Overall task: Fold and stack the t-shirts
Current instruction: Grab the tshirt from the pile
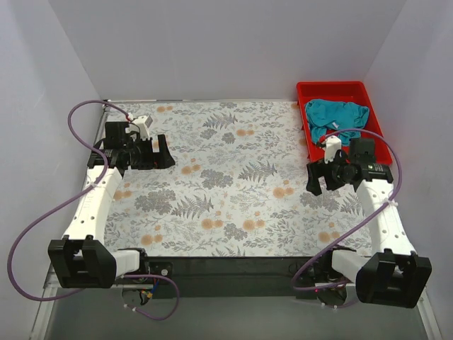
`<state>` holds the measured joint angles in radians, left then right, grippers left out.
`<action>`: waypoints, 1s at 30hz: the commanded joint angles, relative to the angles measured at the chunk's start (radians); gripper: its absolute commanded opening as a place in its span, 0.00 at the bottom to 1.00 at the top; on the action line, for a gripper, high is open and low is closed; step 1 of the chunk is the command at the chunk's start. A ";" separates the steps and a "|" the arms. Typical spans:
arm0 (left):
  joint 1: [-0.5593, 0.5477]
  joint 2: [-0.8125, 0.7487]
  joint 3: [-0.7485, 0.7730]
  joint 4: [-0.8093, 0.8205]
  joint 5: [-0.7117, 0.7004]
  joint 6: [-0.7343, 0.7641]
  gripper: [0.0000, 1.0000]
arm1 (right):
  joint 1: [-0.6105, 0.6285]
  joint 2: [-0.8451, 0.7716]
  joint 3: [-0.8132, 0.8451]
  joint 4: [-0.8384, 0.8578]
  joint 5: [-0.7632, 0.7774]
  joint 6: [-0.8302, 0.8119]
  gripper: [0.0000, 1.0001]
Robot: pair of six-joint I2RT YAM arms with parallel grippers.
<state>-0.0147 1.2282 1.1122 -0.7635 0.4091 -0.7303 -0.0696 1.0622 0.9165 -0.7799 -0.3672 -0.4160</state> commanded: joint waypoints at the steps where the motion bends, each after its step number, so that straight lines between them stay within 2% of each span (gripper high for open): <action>1: 0.001 0.013 0.090 -0.002 0.040 0.023 0.91 | 0.002 0.059 0.123 0.001 -0.019 -0.004 0.98; 8: 0.001 0.066 0.190 -0.011 0.025 0.046 0.91 | -0.061 0.280 0.378 0.010 -0.018 -0.036 0.98; 12: 0.001 0.102 0.232 -0.034 0.069 0.057 0.91 | -0.123 0.552 0.622 0.014 -0.010 -0.026 0.98; 13: 0.001 0.108 0.241 -0.039 0.074 0.055 0.91 | -0.131 0.602 0.734 0.021 -0.006 -0.020 0.98; 18: 0.001 0.145 0.250 -0.062 0.094 0.048 0.91 | -0.136 0.949 1.092 0.039 0.051 0.048 0.98; 20: 0.001 0.154 0.247 -0.074 0.085 0.052 0.91 | -0.134 1.039 1.231 0.076 0.083 0.065 0.98; 24: 0.001 0.152 0.230 -0.088 0.060 0.074 0.91 | -0.134 1.237 1.357 0.125 0.137 0.072 0.98; 30: 0.001 0.151 0.215 -0.117 0.045 0.091 0.91 | -0.134 1.347 1.306 0.277 0.211 0.072 0.98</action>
<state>-0.0147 1.3941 1.3304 -0.8478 0.4644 -0.6647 -0.2073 2.3878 2.2147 -0.6094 -0.2081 -0.3592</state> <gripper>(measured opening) 0.908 0.984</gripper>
